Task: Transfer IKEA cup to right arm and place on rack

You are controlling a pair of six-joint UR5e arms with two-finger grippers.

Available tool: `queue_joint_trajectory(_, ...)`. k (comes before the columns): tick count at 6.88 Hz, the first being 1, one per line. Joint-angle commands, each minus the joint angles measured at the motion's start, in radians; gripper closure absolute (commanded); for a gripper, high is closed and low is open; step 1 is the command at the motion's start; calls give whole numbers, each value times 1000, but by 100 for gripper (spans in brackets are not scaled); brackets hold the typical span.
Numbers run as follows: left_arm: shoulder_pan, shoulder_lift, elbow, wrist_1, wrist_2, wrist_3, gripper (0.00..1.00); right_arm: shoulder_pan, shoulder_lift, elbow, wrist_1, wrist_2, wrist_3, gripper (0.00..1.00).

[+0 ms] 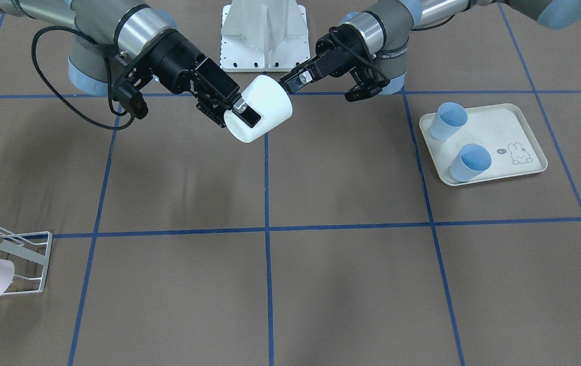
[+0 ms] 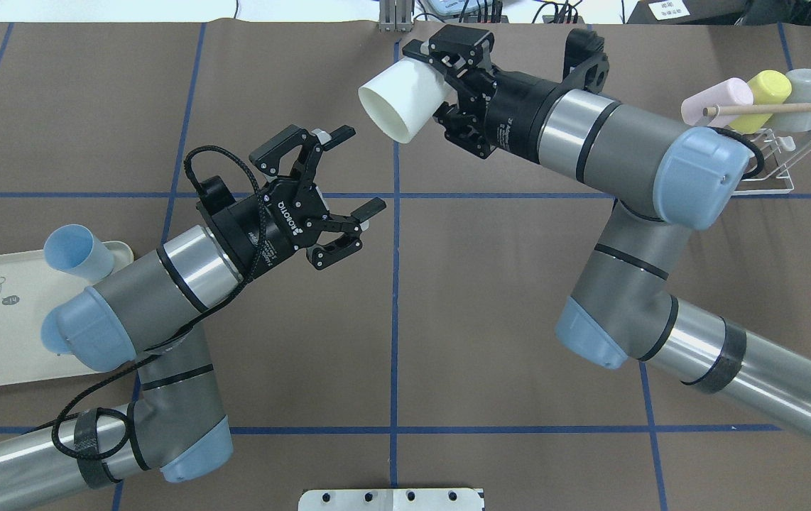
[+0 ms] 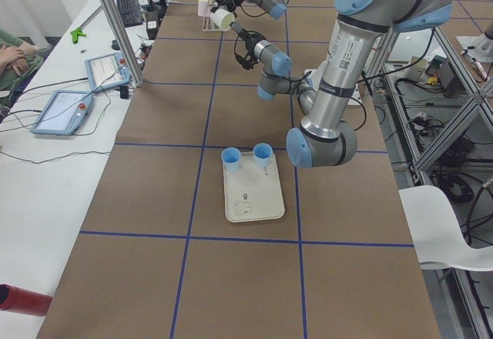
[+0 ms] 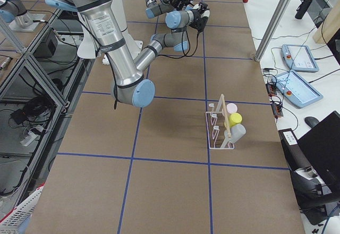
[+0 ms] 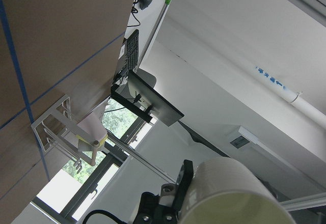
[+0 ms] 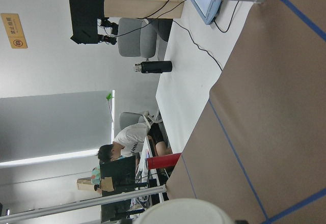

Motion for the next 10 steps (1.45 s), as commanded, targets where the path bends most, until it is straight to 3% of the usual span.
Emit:
queue_joint_trajectory(1,-2,7,0,8,-4,196,0,89,-4,-28,-43,-7,-104,100)
queue_joint_trajectory(3,-26,67,-20,31,-10,352,0,141,-45,-14,-198,-28,-309,100)
queue_joint_trajectory(4,-31,96,-43,75,-10,426,0,157,-118,-2,-202,-86,-430,100)
queue_joint_trajectory(7,-52,191,-269,451,-13,656,0,219,-378,87,-206,-232,-702,100)
queue_joint_trajectory(9,-78,242,-346,581,-24,720,0,279,-578,205,-205,-281,-866,100)
queue_joint_trajectory(10,-118,248,-351,632,-85,729,0,313,-681,254,-202,-307,-934,100)
